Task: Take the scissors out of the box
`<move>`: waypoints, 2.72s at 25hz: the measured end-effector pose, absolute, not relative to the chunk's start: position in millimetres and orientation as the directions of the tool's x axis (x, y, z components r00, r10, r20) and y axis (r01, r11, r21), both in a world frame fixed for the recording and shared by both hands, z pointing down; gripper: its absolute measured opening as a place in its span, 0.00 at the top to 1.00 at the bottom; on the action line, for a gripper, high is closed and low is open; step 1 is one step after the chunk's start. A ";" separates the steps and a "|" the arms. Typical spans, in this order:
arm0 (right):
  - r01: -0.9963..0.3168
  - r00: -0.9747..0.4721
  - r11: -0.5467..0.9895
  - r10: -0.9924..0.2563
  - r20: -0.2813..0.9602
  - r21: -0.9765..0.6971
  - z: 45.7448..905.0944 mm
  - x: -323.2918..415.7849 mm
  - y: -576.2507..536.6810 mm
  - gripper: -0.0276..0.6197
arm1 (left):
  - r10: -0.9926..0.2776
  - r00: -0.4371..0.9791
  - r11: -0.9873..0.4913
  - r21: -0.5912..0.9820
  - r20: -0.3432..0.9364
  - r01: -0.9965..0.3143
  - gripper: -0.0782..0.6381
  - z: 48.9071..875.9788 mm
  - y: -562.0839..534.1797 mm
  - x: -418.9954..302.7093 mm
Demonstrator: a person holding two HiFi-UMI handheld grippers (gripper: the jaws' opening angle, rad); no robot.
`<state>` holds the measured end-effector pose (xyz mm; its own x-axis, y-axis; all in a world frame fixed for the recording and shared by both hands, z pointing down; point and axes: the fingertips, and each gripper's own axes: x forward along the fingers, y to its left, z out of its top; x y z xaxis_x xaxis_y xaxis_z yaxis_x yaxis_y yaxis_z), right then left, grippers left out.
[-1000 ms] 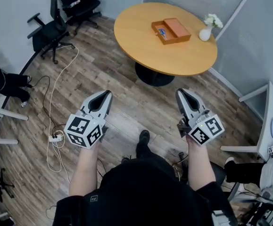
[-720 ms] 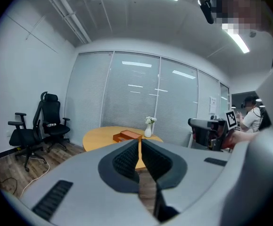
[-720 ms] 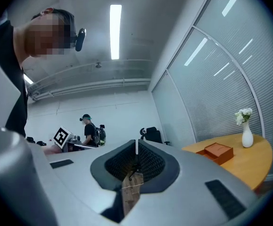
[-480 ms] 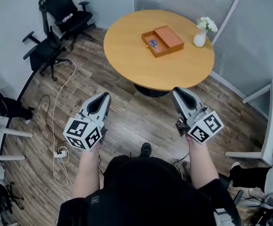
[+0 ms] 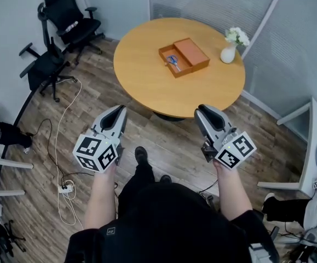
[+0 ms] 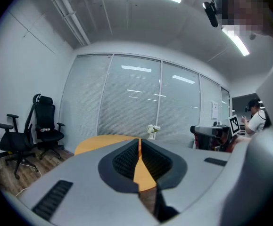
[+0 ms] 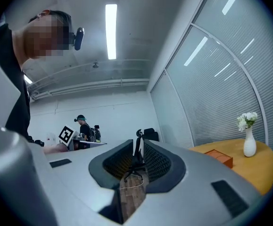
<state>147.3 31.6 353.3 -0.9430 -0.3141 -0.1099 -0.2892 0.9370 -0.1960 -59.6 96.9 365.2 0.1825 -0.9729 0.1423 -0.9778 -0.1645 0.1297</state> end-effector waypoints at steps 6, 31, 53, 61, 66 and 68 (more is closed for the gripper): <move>-0.316 -0.940 0.927 -0.335 -0.068 -0.201 358.9 110.1 -21.0 0.79 | -0.965 0.223 -0.201 0.157 0.139 -0.967 0.85 376.7 32.0 -95.5; -0.460 -0.887 0.854 -0.456 0.075 -0.245 385.0 -17.1 -208.7 0.79 | -0.922 0.355 -0.323 0.201 0.153 -0.925 0.85 402.2 -171.7 -216.9; -0.485 -0.872 0.851 -0.454 0.182 -0.203 438.5 -9.2 -366.3 0.81 | -0.917 0.324 -0.303 0.119 0.234 -0.945 0.85 402.3 -296.5 -193.9; -0.525 -0.829 0.831 -0.449 0.333 -0.183 484.9 -41.2 -404.1 0.81 | -0.890 0.379 -0.348 0.160 0.251 -0.924 0.85 425.6 -325.7 -208.5; -0.536 -0.791 0.823 -0.412 0.453 -0.188 533.0 -61.2 -425.5 0.81 | -0.871 0.408 -0.366 0.193 0.273 -0.910 0.85 450.5 -343.8 -215.4; -0.539 -0.773 0.821 -0.394 0.497 -0.188 553.1 -67.4 -433.7 0.81 | -0.863 0.419 -0.372 0.206 0.281 -0.905 0.85 461.2 -351.5 -217.1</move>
